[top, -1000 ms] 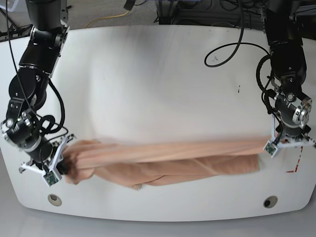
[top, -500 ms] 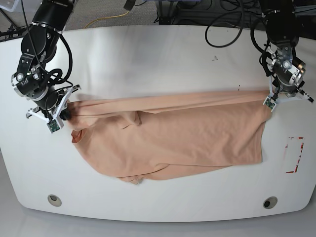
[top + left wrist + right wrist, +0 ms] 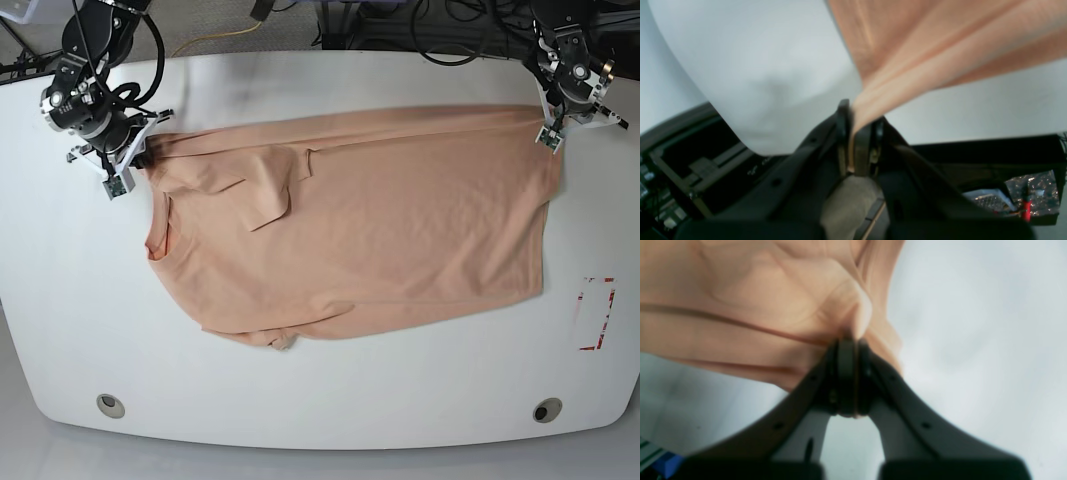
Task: Fold the T-shirt properly
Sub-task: 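Lay the shirt flat on the table and open both grippers, then move the right gripper to the shirt's side edge and grasp it, then move the left gripper to the opposite side edge and grasp it, then drag the shirt edges with both grippers to straighten the shirt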
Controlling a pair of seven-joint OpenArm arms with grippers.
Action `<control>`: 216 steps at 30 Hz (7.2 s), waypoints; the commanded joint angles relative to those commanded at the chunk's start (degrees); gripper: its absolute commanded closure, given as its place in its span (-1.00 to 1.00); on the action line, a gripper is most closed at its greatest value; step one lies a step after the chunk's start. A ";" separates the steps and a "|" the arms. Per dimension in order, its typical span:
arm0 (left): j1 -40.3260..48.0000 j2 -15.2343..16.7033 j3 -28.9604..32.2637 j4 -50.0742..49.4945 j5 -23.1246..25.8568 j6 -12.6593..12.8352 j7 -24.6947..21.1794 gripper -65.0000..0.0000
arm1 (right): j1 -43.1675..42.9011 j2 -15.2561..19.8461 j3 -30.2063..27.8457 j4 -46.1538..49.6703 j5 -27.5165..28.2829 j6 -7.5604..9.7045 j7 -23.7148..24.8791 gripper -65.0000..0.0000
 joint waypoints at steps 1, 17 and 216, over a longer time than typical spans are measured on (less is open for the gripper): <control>0.62 0.00 -0.62 0.00 0.00 0.00 -0.53 0.98 | -0.70 -0.44 0.09 0.00 0.00 0.00 0.00 1.00; 2.20 3.69 -4.75 -0.09 -0.35 0.00 -4.04 0.25 | -3.87 -0.79 0.09 0.09 0.00 0.00 0.00 -0.03; -52.66 1.41 -8.97 -61.01 -31.91 0.00 -2.73 -0.35 | 49.49 5.54 -8.79 -50.99 -0.09 0.00 3.96 1.00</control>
